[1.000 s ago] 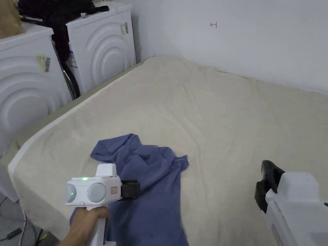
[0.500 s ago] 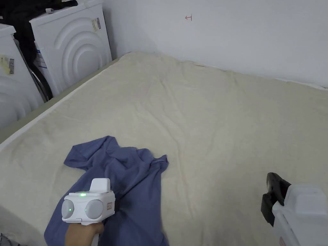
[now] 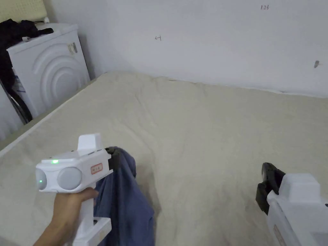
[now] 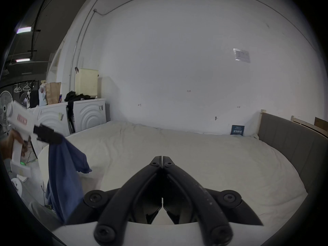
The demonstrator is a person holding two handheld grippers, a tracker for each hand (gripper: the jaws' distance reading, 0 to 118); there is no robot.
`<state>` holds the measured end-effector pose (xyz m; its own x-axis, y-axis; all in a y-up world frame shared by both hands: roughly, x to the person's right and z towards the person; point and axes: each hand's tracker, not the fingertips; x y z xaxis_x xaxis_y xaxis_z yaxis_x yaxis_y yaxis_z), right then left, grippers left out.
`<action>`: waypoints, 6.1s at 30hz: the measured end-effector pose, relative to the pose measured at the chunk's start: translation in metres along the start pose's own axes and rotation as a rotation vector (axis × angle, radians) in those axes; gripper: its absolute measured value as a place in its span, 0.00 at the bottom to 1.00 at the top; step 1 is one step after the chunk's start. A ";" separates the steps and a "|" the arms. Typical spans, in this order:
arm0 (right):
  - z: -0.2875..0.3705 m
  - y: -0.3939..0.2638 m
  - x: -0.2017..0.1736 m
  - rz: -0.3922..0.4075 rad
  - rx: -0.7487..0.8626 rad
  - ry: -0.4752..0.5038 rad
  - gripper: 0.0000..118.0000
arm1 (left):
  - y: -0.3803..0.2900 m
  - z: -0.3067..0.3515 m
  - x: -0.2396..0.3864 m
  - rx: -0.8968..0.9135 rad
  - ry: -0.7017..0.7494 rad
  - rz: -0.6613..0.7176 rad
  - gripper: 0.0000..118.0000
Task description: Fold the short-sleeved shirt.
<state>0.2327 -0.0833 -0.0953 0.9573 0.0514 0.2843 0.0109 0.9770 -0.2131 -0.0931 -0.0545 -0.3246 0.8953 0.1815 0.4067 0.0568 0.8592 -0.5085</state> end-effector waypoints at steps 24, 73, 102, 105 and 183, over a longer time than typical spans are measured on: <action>0.110 -0.006 0.145 -0.040 0.060 -0.344 0.01 | -0.030 -0.056 0.310 -0.180 -0.603 -0.309 0.01; 0.104 0.041 0.107 -0.023 0.160 -0.307 0.01 | -0.039 0.051 0.172 0.442 -0.094 -0.261 0.00; 0.087 0.006 0.125 -0.050 0.058 -0.316 0.01 | -0.179 -0.092 0.118 -0.504 -0.037 -0.042 0.76; 0.085 0.002 0.129 -0.054 0.042 -0.318 0.01 | -0.187 -0.098 0.120 -0.520 0.004 -0.034 0.98; -0.170 0.210 0.258 -0.045 -0.032 -0.275 0.04 | 0.291 -0.159 0.106 0.262 0.133 -0.028 0.00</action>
<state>0.5309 0.0997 -0.2254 0.8413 0.0662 0.5364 0.0653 0.9728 -0.2224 0.0887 0.1389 -0.5507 0.9459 0.1065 0.3065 -0.0180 0.9603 -0.2783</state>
